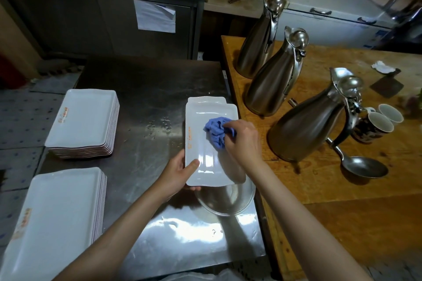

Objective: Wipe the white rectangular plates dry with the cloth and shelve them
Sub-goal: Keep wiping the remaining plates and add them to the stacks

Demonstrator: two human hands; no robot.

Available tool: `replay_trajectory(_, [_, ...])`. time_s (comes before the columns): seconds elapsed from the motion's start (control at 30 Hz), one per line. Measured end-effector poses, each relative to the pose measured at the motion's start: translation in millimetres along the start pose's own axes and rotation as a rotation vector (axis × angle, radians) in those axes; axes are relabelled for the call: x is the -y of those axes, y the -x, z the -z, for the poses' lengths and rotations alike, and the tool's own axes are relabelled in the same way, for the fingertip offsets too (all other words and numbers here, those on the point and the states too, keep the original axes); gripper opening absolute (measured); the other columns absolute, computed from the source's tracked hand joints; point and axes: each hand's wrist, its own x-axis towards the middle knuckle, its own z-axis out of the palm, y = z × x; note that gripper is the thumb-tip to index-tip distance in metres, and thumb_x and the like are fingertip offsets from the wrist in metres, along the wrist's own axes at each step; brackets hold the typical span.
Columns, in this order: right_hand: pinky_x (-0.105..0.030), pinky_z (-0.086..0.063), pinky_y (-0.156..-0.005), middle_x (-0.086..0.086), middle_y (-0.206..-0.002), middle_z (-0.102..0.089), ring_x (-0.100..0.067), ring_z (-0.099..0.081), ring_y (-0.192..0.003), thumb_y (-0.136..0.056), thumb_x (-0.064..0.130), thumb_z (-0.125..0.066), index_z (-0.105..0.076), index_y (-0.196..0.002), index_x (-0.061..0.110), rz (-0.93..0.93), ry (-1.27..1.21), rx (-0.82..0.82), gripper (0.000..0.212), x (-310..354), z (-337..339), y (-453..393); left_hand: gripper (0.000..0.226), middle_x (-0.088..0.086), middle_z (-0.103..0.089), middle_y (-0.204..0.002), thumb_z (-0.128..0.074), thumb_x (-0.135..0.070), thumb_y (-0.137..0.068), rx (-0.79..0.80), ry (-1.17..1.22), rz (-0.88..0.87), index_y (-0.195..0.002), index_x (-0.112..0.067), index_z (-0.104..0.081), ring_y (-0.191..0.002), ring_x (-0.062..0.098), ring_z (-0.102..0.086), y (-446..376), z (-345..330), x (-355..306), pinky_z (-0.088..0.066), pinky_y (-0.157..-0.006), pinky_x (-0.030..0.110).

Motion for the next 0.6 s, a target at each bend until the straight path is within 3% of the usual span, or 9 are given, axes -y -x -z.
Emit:
replay_trajectory(0.13, [-0.039,-0.044,-0.097,-0.006,-0.13,-0.049,-0.021,-0.046,-0.118,-0.081,0.01,-0.052,-0.044,-0.13,0.024,-0.091,-0.217,0.127,0.051,14.1,9.1,-0.1,0.041,0.014,-0.065,-0.105,-0.051,-0.017,-0.096,-0.012,-0.012,0.029,-0.136,-0.016,-0.039,-0.056,0.02,-0.067,-2.9,5.1,-3.5,-0.051,-0.047,0.025])
replay_trajectory(0.23, [-0.035,-0.031,-0.102,-0.007,-0.139,-0.034,-0.024,-0.034,-0.124,-0.088,0.036,-0.05,-0.025,-0.145,0.038,-0.017,0.019,0.271,0.063,22.3,11.8,-0.5,0.038,0.012,-0.066,-0.092,-0.05,-0.015,-0.097,-0.012,-0.011,0.021,-0.134,-0.013,-0.04,-0.051,0.019,-0.065,-2.4,6.7,-5.1,-0.048,-0.044,0.023])
replay_trajectory(0.3, [-0.029,-0.031,-0.096,-0.005,-0.134,-0.037,-0.023,-0.034,-0.118,-0.087,0.046,-0.054,-0.032,-0.142,0.038,0.055,0.241,0.272,0.059,23.2,7.6,1.7,0.038,0.011,-0.066,-0.087,-0.05,-0.013,-0.097,-0.014,-0.009,0.007,-0.134,-0.012,-0.041,-0.049,0.02,-0.064,-2.2,4.9,-5.3,-0.047,-0.043,0.023])
replay_trajectory(0.4, [-0.023,-0.03,-0.079,-0.005,-0.115,-0.054,-0.021,-0.043,-0.104,-0.086,0.034,-0.061,-0.053,-0.12,0.024,0.113,0.262,0.159,0.037,17.6,0.6,3.5,0.039,0.011,-0.067,-0.088,-0.051,-0.015,-0.097,-0.005,-0.037,-0.003,-0.134,-0.014,-0.042,-0.051,0.021,-0.065,-2.1,4.5,-4.3,-0.048,-0.044,0.023])
replay_trajectory(0.47, [-0.023,-0.033,-0.069,-0.003,-0.095,-0.06,-0.021,-0.051,-0.091,-0.082,0.025,-0.064,-0.057,-0.1,0.017,0.125,0.093,0.096,0.022,11.1,-2.7,5.5,0.04,0.013,-0.067,-0.094,-0.051,-0.016,-0.097,-0.007,-0.048,0.006,-0.135,-0.016,-0.041,-0.053,0.02,-0.066,-2.3,6.3,-3.0,-0.049,-0.045,0.024])
replay_trajectory(0.53, [-0.024,-0.044,-0.063,0.002,-0.079,-0.057,-0.013,-0.055,-0.076,-0.079,0.019,-0.067,-0.054,-0.086,0.014,-0.019,-0.254,0.041,0.015,10.5,1.3,6.3,0.037,0.014,-0.066,-0.095,-0.051,-0.016,-0.097,-0.024,-0.037,0.017,-0.133,-0.015,-0.042,-0.051,0.019,-0.065,-3.5,6.8,-2.9,-0.049,-0.044,0.024])
replay_trajectory(0.6, [-0.026,-0.046,-0.06,-0.004,-0.072,-0.055,-0.01,-0.052,-0.066,-0.077,0.01,-0.07,-0.054,-0.078,0.007,-0.169,-0.586,0.003,0.017,11.6,8.9,6.2,0.032,0.015,-0.066,-0.093,-0.05,-0.014,-0.098,-0.05,0.003,0.031,-0.129,-0.014,-0.045,-0.049,0.016,-0.064,-4.5,5.8,-4.5,-0.048,-0.043,0.024])
